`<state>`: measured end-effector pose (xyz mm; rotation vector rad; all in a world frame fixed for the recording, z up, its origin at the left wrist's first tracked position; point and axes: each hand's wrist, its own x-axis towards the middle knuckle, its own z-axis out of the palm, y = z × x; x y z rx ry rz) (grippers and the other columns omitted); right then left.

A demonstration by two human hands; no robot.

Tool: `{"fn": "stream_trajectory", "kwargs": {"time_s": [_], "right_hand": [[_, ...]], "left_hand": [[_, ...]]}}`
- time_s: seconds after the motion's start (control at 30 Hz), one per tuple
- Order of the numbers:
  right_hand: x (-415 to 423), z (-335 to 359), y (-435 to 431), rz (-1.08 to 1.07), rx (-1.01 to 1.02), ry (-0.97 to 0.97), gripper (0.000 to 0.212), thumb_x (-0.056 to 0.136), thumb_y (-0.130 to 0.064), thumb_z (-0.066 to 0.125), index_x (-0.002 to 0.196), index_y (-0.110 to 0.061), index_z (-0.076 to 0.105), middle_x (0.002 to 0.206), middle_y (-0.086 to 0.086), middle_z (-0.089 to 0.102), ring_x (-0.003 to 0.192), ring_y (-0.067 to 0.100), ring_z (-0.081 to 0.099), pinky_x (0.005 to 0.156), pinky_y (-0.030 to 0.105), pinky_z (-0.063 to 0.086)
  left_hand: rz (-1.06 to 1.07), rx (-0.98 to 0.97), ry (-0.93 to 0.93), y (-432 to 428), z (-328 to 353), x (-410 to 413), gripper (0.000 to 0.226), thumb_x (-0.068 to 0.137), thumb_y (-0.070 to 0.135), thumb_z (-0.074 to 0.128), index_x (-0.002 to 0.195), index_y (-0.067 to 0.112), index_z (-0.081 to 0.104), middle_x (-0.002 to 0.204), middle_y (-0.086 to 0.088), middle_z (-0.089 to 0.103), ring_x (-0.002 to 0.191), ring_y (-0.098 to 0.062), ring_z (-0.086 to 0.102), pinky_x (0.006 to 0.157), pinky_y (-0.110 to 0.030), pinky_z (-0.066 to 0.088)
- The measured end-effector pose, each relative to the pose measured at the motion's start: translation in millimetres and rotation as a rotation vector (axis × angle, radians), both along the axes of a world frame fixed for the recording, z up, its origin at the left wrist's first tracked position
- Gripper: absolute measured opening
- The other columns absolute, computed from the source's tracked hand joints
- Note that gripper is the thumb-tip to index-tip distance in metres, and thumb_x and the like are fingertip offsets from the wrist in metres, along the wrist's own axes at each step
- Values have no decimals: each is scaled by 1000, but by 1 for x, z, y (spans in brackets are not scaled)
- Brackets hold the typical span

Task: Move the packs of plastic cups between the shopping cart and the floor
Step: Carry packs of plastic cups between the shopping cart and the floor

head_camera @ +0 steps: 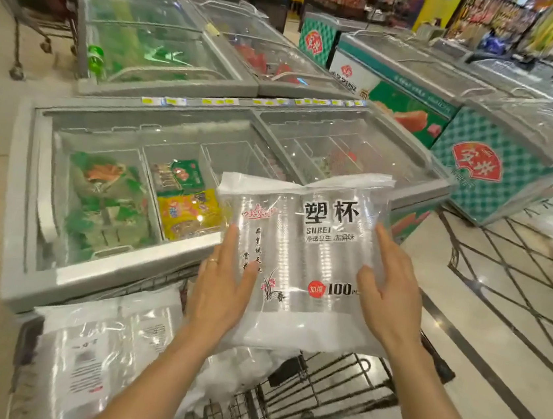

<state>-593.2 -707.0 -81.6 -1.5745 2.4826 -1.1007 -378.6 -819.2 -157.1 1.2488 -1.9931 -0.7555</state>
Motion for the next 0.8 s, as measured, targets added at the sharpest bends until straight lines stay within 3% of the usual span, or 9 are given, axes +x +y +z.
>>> {"fn": "stream_trajectory", "kwargs": {"time_s": [0.07, 0.13, 0.23, 0.33, 0.4, 0.53, 0.63, 0.7, 0.8], "right_hand": [[-14, -15, -9, 17, 32, 6, 68, 86, -42, 35, 153, -41, 21, 151, 0, 38, 135, 12, 33, 95, 32, 34], [-25, -29, -18, 26, 67, 14, 68, 86, -42, 36, 152, -40, 24, 152, 1, 37, 136, 11, 31, 96, 30, 33], [-38, -48, -27, 57, 108, 31, 66, 87, -37, 41, 152, -38, 27, 152, -3, 35, 130, -2, 28, 93, 28, 32], [-54, -67, -36, 101, 135, 47, 63, 90, -34, 45, 151, -33, 30, 152, -4, 35, 121, -13, 21, 94, 26, 30], [-64, -81, -39, 122, 157, 34, 58, 95, -31, 51, 150, -32, 34, 152, -1, 34, 125, -9, 24, 97, 26, 30], [-77, -110, -48, 191, 214, 95, 51, 97, -38, 51, 147, -33, 39, 151, 7, 36, 133, 19, 41, 101, 38, 41], [-84, -126, -55, 193, 248, 108, 51, 95, -34, 59, 144, -32, 44, 149, 8, 39, 126, 22, 46, 97, 42, 45], [-87, -136, -59, 214, 233, 132, 52, 93, -34, 63, 142, -30, 48, 147, 11, 42, 123, 23, 47, 97, 41, 45], [-90, -154, -68, 263, 221, 125, 50, 92, -32, 66, 140, -26, 51, 150, 11, 39, 129, 25, 44, 100, 38, 42]], "left_hand": [[-12, 67, 49, -3, -19, -14, 70, 99, 56, 33, 154, 43, -8, 155, 22, 8, 143, -23, 29, 108, -35, 26], [-21, 141, 69, -5, -38, -28, 69, 101, 51, 36, 152, 46, -10, 160, 17, 8, 144, -22, 26, 115, -41, 24], [-29, 238, 52, -7, -73, -50, 69, 101, 52, 37, 147, 50, -14, 164, 8, 10, 141, -6, 20, 118, -49, 20], [21, 386, 42, -4, -106, -72, 69, 98, 57, 35, 150, 47, -10, 164, 4, 11, 149, -19, 11, 119, -47, 15], [53, 468, 53, -4, -122, -85, 69, 99, 54, 38, 152, 46, -6, 163, 1, 14, 146, -21, 18, 117, -46, 16], [91, 578, 76, -7, -154, -109, 67, 100, 52, 39, 154, 45, 1, 161, 7, 20, 141, -22, 30, 117, -45, 20], [100, 616, 125, -7, -183, -120, 67, 97, 61, 38, 153, 49, 4, 161, 10, 16, 128, -4, 39, 113, -40, 25], [111, 622, 154, -8, -203, -130, 64, 97, 62, 37, 151, 52, 4, 162, 10, 14, 133, -6, 37, 115, -40, 23], [159, 630, 153, -11, -224, -141, 61, 99, 57, 38, 150, 53, 6, 161, 8, 21, 147, -17, 22, 118, -50, 24]]}}
